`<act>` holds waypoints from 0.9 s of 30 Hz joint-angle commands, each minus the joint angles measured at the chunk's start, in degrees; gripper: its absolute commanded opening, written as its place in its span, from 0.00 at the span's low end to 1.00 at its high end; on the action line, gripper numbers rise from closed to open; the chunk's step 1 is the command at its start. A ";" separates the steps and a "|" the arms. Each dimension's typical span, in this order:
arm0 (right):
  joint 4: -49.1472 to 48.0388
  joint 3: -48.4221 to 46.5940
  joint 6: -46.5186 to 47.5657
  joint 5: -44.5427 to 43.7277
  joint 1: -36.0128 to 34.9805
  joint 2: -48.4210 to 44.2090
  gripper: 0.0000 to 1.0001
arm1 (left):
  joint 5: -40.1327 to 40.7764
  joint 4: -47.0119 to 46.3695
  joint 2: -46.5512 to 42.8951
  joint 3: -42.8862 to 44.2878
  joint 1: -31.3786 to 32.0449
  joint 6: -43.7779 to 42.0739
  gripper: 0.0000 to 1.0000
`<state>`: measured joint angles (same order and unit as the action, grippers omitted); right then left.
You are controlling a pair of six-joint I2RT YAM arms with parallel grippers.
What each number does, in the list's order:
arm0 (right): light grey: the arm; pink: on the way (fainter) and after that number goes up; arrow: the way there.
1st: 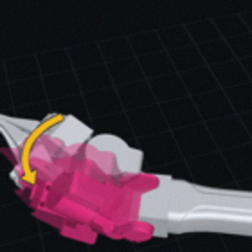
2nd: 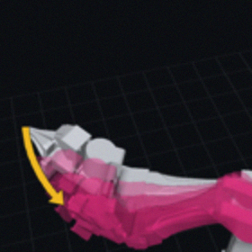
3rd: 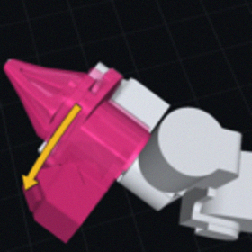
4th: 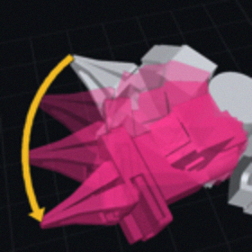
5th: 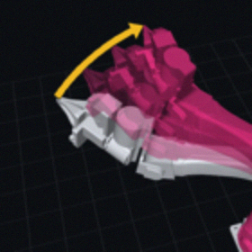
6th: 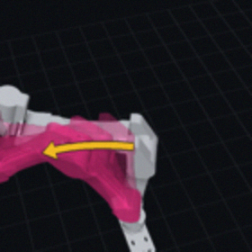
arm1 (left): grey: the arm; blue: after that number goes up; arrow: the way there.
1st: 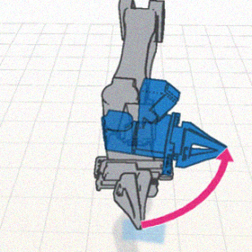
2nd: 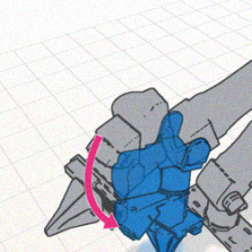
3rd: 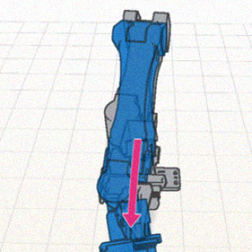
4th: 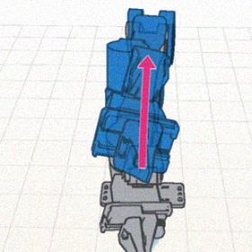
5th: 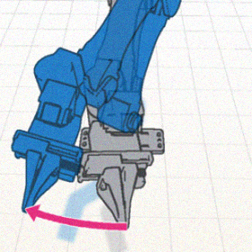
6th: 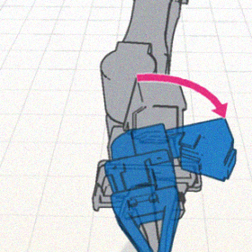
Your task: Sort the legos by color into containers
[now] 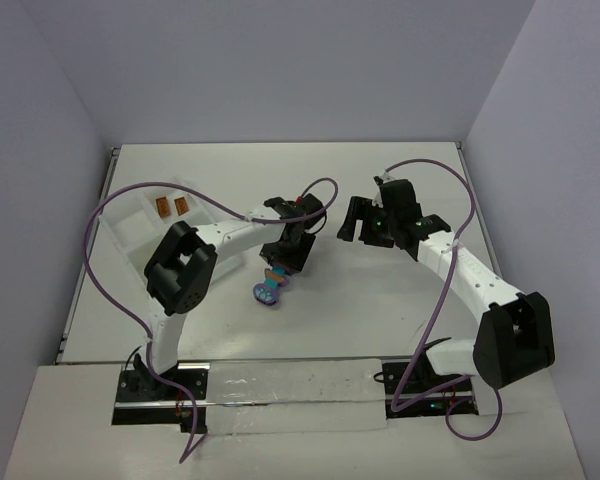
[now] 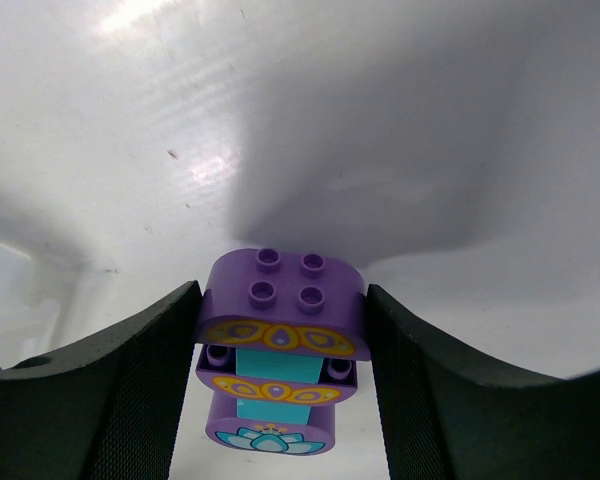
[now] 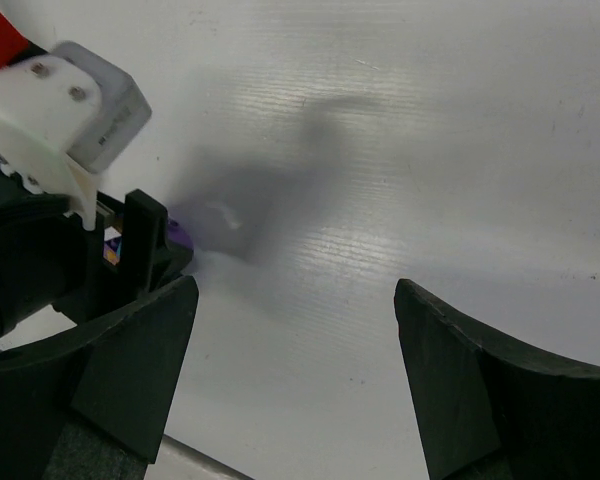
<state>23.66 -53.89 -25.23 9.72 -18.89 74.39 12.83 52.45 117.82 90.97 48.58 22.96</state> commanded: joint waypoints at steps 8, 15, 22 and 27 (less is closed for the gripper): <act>-1.44 -2.38 0.13 -0.94 -0.27 -3.71 0.87 | -1.75 6.11 -0.07 15.68 -9.09 13.77 0.00; -11.22 1.84 -2.03 10.37 -0.36 -8.44 0.87 | -12.79 2.12 -0.81 16.84 -13.83 29.23 0.00; -18.87 -0.58 -2.02 24.16 -3.77 -4.15 0.89 | -21.74 -6.11 -2.88 15.25 -14.83 33.76 0.00; -20.58 -1.75 -3.40 20.18 -5.90 -0.01 0.90 | -21.71 -5.50 -3.74 16.56 -14.83 34.60 0.00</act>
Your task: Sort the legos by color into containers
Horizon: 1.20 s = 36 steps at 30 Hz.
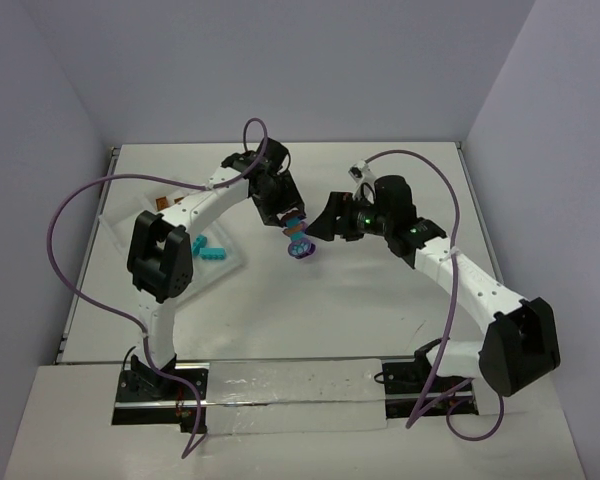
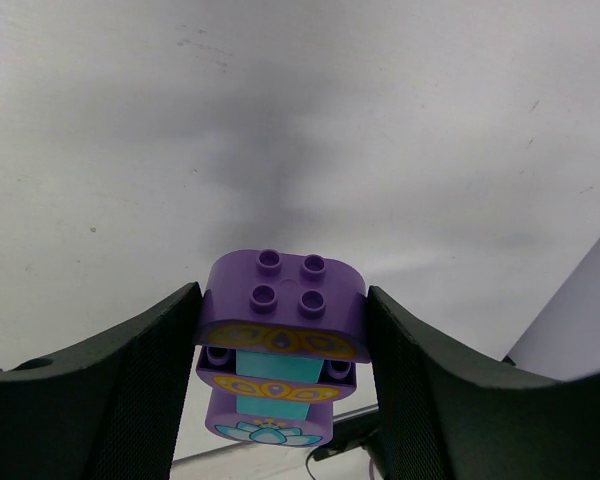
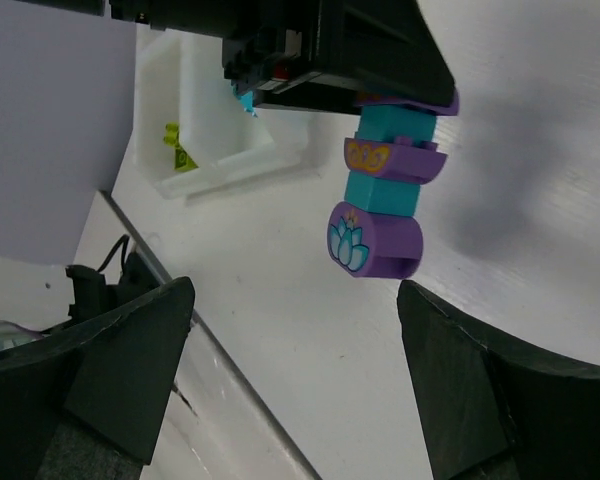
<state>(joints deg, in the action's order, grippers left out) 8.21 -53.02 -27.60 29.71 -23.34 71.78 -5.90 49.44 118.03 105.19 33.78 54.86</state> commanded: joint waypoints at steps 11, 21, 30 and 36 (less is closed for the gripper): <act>-7.31 -5.32 -2.86 -6.12 -3.78 11.15 0.92 | -4.16 -1.89 -5.11 2.14 -0.12 2.06 0.00; -14.20 -5.36 -3.76 -7.52 -4.43 16.12 0.90 | -5.08 -1.34 -6.04 1.78 -0.12 1.81 0.00; -19.88 -5.41 -6.06 -3.80 -4.91 18.98 0.78 | -6.12 -1.47 -6.13 1.95 -0.12 1.65 0.00; -20.94 -4.88 -6.79 -3.20 -4.96 19.47 0.65 | -6.05 -1.48 -6.29 1.78 -0.12 1.48 0.00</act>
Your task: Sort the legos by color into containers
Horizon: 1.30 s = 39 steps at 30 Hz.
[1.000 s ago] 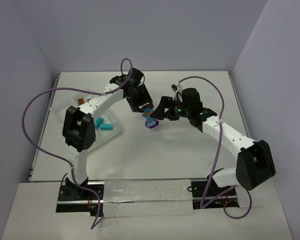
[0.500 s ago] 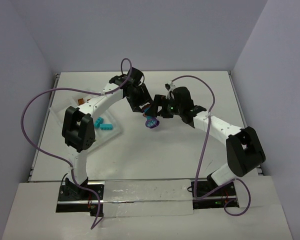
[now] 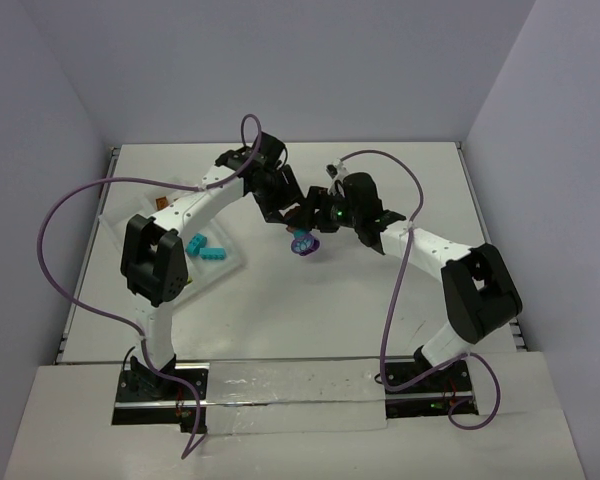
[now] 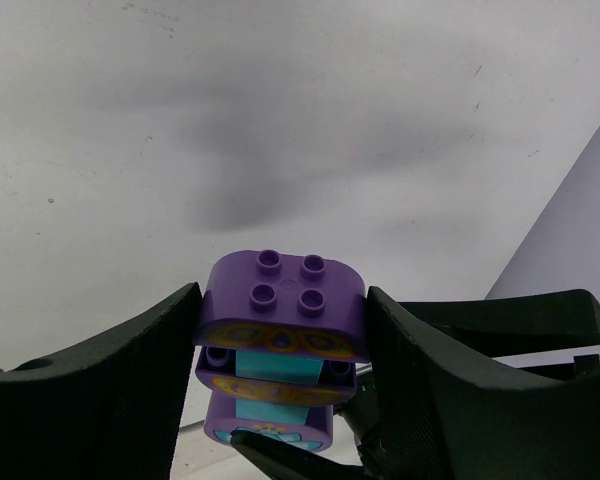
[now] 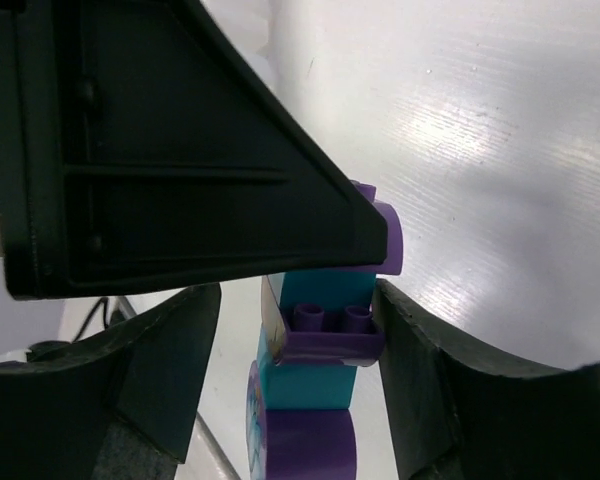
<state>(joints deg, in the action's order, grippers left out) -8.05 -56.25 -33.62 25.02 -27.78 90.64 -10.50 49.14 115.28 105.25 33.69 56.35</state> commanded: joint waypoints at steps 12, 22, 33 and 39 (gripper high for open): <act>-7.49 -0.75 -3.64 3.26 -0.52 1.49 0.25 | -0.83 -0.97 -3.76 1.90 -0.11 -0.54 0.00; -8.26 4.20 -4.48 3.83 -0.59 -0.14 0.00 | 0.77 -0.89 -5.23 1.03 -1.85 -0.28 0.00; 0.56 8.00 -0.32 -0.05 -0.44 -8.06 0.00 | 4.51 2.34 -6.36 1.80 -5.20 -2.03 0.00; 8.48 6.73 3.18 -5.10 1.06 -11.98 0.00 | 10.63 7.32 -13.60 -3.33 -13.70 -6.06 0.00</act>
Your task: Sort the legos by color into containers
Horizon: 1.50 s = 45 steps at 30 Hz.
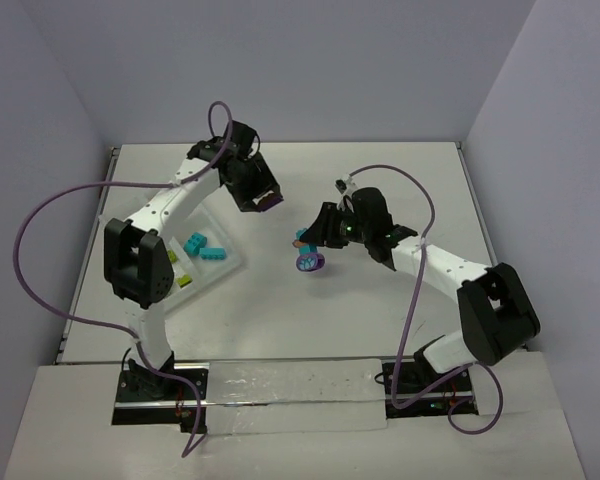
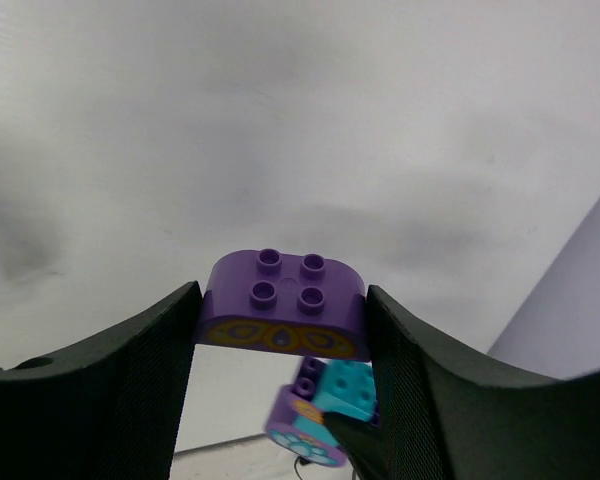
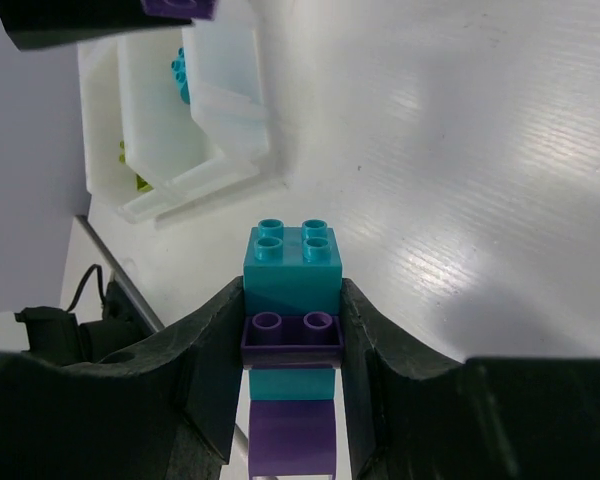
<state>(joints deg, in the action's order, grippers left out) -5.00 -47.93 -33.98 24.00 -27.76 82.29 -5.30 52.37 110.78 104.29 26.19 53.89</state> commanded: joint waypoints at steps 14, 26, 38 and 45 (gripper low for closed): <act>14.49 -4.82 8.53 -7.04 4.91 -5.91 0.00 | 12.94 8.82 -20.52 -15.86 -37.37 -7.64 0.00; 16.37 -5.82 10.09 -8.06 6.26 -5.26 0.00 | 17.74 5.46 -6.22 -8.19 -41.57 -8.50 0.01; 16.72 -6.39 9.49 -7.24 7.20 -4.86 0.00 | 17.86 2.39 -3.89 -8.67 -41.57 -9.05 0.83; 17.45 -7.38 9.85 -6.81 7.14 -6.46 0.00 | 17.01 1.32 -12.76 -8.97 -40.15 -13.47 0.98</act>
<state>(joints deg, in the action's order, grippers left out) 12.51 -52.18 -24.75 16.74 -20.95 78.60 11.59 55.57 105.98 93.34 -15.00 43.75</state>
